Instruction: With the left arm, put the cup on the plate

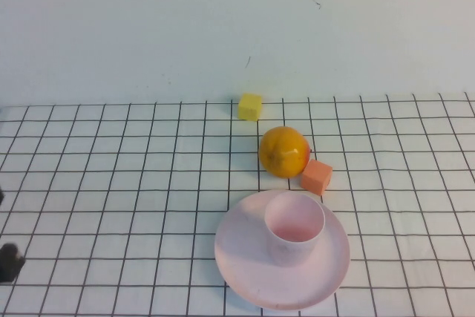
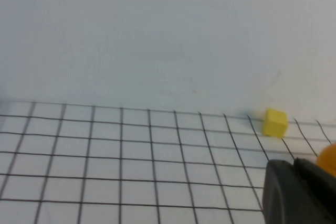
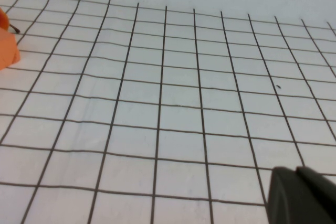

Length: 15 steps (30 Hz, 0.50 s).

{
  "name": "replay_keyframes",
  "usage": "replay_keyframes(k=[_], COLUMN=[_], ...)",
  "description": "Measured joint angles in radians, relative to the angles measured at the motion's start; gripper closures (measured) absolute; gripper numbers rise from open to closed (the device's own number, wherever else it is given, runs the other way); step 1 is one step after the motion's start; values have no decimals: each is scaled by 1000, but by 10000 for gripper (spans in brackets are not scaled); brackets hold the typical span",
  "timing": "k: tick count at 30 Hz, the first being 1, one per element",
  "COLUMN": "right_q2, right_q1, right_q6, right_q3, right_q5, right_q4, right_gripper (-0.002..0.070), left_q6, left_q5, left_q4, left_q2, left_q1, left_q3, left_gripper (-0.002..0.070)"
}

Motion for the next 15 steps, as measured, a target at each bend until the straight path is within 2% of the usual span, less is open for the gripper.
replay_keyframes(k=[4,9,15], right_q2=[0,0,0], right_q1=[0,0,0], right_q6=[0,0,0], right_q3=[0,0,0], right_q5=[0,0,0], right_q4=[0,0,0], right_gripper=[678,678,678], left_q6=[-1,-8,32], left_q5=[-70,-127,52], left_q4=[-12,-15,1], left_q2=[-210,-377,-516], left_q1=[62,100,121], left_q3=[171,360,398], left_gripper=[677,677,677])
